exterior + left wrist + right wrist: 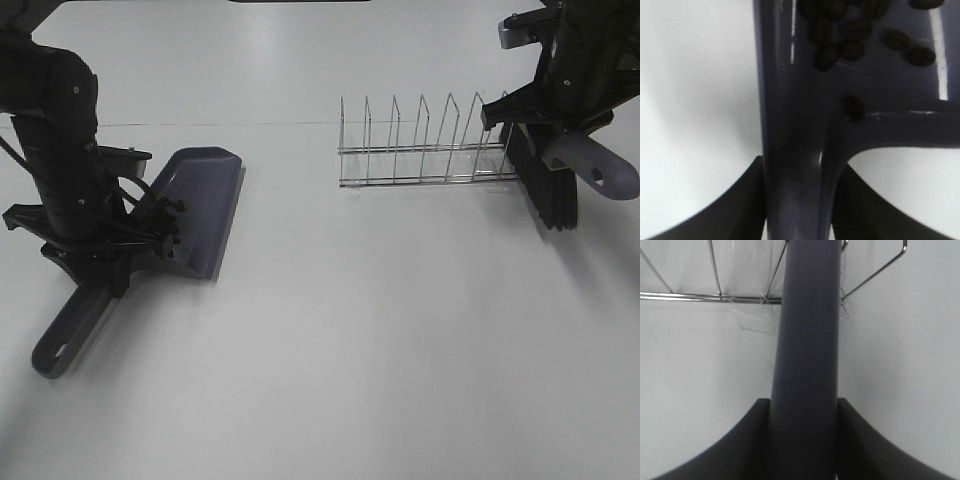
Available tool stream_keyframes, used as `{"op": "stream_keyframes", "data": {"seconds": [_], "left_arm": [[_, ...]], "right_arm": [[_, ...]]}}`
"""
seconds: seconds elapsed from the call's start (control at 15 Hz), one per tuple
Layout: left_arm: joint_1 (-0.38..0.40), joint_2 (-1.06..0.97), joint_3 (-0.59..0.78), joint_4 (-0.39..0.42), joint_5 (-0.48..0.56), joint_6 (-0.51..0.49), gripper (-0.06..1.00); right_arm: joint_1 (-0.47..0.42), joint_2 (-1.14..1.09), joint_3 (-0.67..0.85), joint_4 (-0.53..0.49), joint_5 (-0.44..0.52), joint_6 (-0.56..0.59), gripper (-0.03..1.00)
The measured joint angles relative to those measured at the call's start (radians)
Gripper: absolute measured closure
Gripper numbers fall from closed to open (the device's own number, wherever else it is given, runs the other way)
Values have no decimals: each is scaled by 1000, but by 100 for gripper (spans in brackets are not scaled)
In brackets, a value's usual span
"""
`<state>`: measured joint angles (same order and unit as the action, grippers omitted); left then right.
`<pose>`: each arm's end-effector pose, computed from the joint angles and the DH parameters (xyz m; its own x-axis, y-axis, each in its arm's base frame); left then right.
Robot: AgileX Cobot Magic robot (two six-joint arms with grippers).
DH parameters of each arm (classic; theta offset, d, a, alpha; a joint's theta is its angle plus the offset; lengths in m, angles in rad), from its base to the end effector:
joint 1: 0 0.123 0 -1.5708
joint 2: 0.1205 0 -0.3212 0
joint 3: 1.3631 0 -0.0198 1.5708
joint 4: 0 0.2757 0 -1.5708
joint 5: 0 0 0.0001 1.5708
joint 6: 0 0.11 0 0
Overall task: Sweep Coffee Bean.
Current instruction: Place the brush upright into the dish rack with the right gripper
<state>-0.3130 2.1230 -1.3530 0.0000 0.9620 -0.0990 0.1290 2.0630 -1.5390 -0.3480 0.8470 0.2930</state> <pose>0.3980 -0.1288 0.1059 -0.9746 0.2115 0.0736 0.2126 0.9771 0.0073 0.4757 0.0333 0.1860 -0.9431 -0.0666 -0.3258 0.0088 0.9744 -0.2245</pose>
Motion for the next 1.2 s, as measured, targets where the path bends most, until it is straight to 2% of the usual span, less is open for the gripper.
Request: {"op": "stream_keyframes", "data": {"seconds": [0.4, 0.87, 1.2], "left_arm": [[0, 0, 0, 0, 0, 0, 61], [0, 0, 0, 0, 0, 0, 61], [0, 0, 0, 0, 0, 0, 61]], "right_arm": [[0, 63, -99, -14, -6, 43, 66], [-1, 95, -102, -32, -33, 57, 66], [-1, 104, -109, -28, -1, 30, 66]]}}
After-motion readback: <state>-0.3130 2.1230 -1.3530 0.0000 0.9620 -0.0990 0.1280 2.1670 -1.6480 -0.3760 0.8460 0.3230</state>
